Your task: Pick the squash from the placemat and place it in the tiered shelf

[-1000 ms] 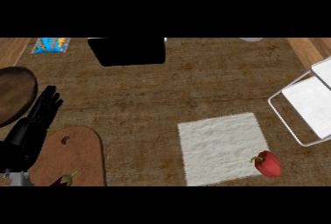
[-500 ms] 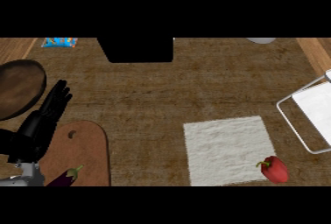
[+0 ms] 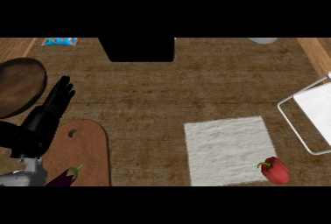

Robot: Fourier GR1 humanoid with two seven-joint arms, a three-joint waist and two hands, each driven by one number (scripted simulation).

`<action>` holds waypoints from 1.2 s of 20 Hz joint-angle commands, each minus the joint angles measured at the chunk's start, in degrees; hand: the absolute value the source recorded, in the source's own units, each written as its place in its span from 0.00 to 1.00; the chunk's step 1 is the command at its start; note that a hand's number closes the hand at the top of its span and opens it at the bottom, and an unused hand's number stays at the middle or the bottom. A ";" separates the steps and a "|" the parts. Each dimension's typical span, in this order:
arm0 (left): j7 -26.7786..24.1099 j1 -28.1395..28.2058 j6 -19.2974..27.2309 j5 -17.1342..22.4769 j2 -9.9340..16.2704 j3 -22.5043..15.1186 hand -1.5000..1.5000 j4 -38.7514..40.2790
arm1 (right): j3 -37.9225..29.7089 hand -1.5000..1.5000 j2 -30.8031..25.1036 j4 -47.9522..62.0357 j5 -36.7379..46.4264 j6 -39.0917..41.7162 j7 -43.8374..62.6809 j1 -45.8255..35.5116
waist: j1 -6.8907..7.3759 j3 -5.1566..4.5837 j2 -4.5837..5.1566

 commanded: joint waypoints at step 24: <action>-0.09 1.76 -1.15 -1.20 -0.54 0.07 0.50 -1.84 | 12.32 1.00 -22.05 31.02 33.09 7.27 -27.60 -23.49 | 0.47 0.32 -0.22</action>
